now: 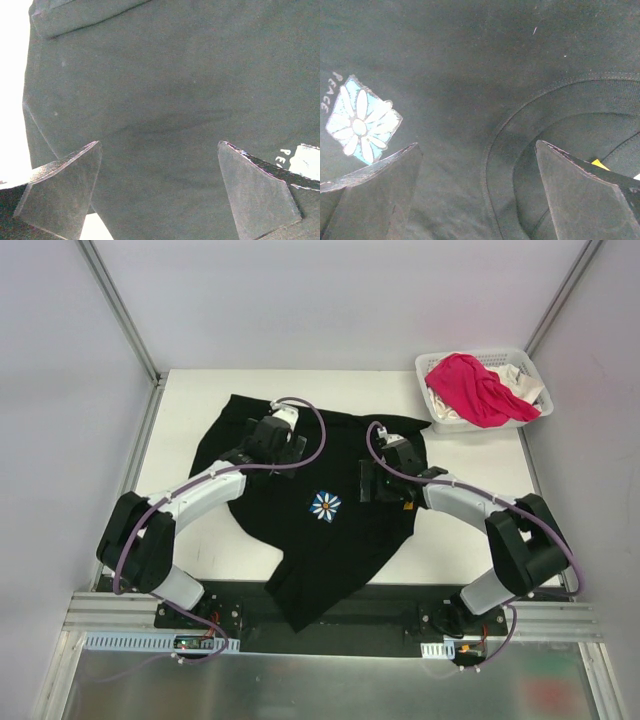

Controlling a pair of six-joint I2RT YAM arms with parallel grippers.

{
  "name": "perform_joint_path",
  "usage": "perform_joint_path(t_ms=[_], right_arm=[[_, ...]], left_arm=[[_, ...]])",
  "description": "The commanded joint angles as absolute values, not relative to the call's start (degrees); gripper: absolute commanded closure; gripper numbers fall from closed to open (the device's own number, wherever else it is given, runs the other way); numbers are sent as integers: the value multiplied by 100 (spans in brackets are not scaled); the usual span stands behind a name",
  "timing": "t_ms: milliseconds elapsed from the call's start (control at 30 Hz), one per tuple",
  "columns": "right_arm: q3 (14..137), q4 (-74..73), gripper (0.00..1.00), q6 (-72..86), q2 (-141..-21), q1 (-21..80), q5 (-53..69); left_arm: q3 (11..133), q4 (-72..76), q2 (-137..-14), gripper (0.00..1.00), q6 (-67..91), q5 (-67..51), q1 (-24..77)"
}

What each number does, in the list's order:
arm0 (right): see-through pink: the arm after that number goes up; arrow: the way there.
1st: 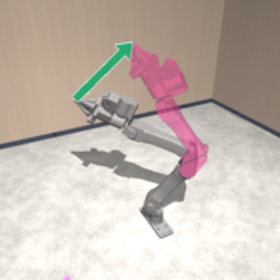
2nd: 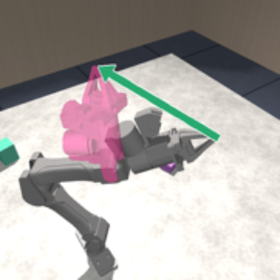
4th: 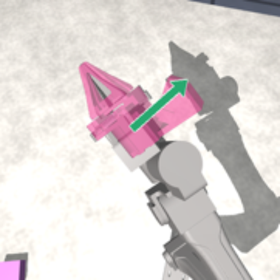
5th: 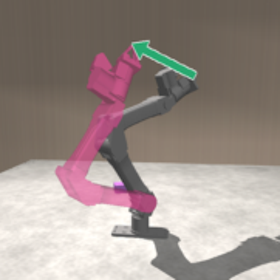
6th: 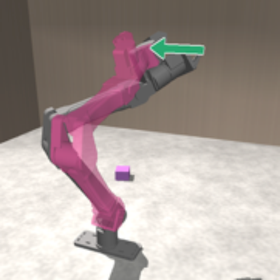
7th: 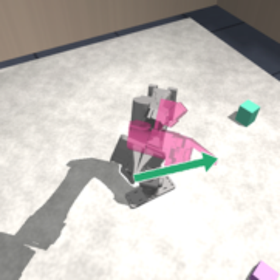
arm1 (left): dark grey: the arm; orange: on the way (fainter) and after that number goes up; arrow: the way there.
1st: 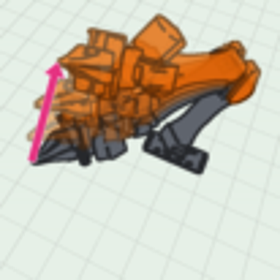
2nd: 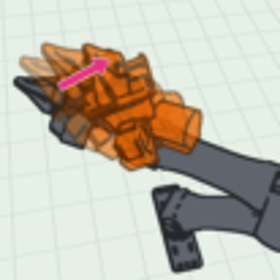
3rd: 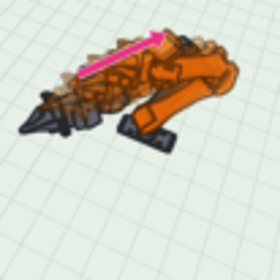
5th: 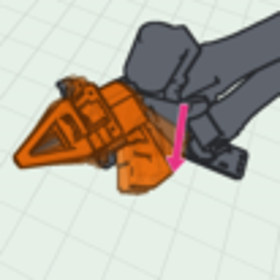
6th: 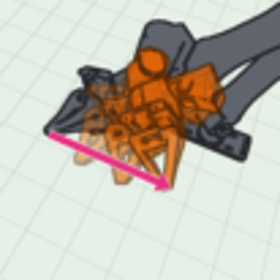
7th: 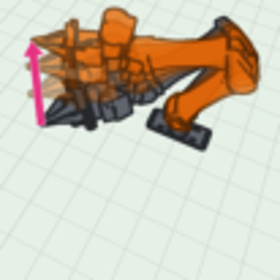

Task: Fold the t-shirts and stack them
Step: Flatten out the tshirt

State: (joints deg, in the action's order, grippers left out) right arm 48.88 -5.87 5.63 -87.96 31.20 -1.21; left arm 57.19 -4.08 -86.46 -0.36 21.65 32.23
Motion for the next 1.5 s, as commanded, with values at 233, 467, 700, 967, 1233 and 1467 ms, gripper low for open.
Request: perform_joint_path(t_ms=[233,467,700,967,1233,1467], right_arm=[[5256,-404,1,923,-9044,3103,-545],[5256,-835,2,1222,-8562,3111,-1036],[5308,-861,4,1011,-8594,3076,-1721],[5835,-1133,3,765,-9456,2874,-1249],[6021,-1204,2,940,-9826,2857,-510],[5713,-1116,2,1291,-9730,2848,-413]], left_arm=[[6126,-457,-8306,1,-70,2698,3234],[6135,-501,-7648,1,-202,2672,3234],[5950,-545,-7506,1,-360,2602,3234],[6020,-440,-7928,1,-308,2383,3226],[6214,-387,-8007,1,-431,2382,3226],[6284,-378,-7954,1,-545,2470,3234]])
